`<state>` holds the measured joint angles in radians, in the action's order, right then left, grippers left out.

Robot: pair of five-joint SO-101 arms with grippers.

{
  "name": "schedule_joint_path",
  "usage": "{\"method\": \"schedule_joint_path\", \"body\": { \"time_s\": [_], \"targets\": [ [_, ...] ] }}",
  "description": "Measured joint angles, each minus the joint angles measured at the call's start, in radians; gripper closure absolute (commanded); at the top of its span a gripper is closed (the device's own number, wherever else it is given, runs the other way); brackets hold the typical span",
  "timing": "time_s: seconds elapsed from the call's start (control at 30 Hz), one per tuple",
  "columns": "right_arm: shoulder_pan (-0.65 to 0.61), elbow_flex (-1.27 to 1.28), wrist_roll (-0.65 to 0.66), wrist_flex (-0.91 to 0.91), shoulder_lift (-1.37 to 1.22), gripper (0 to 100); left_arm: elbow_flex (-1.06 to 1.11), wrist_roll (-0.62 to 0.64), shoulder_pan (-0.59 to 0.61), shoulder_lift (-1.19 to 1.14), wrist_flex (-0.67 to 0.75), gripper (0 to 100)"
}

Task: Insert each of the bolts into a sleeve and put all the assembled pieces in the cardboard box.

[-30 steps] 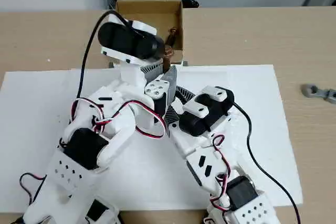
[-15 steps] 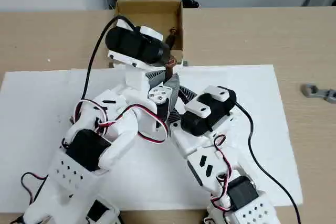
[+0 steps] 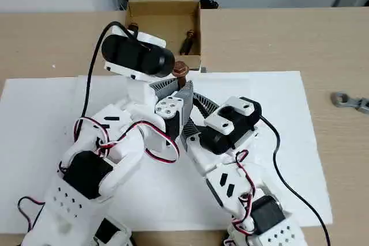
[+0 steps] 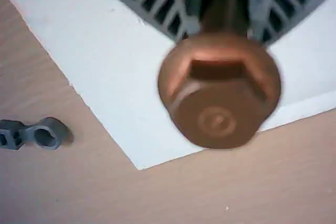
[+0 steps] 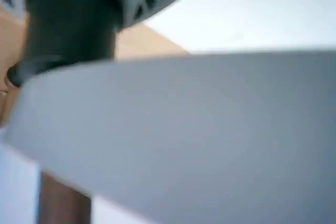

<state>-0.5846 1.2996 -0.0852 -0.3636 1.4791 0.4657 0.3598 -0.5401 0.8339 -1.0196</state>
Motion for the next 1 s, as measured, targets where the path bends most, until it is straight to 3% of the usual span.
{"method": "schedule_joint_path", "body": {
  "time_s": [0.2, 0.4, 0.87, 1.0],
  "targets": [
    [0.000, 0.005, 0.000, -0.002, -0.003, 99.5, 0.028, 0.000, 0.000, -0.011, 0.002, 99],
    [0.002, 0.005, 0.000, -0.002, -0.003, 99.5, 0.048, 0.008, -0.002, -0.009, 0.006, 87],
    [0.002, 0.008, -0.002, -0.005, -0.006, 99.5, 0.044, 0.041, 0.012, 0.002, -0.061, 79],
    [0.006, 0.000, -0.002, -0.002, -0.006, 99.5, 0.051, 0.049, 0.051, -0.012, -0.144, 77]
  ]
}}
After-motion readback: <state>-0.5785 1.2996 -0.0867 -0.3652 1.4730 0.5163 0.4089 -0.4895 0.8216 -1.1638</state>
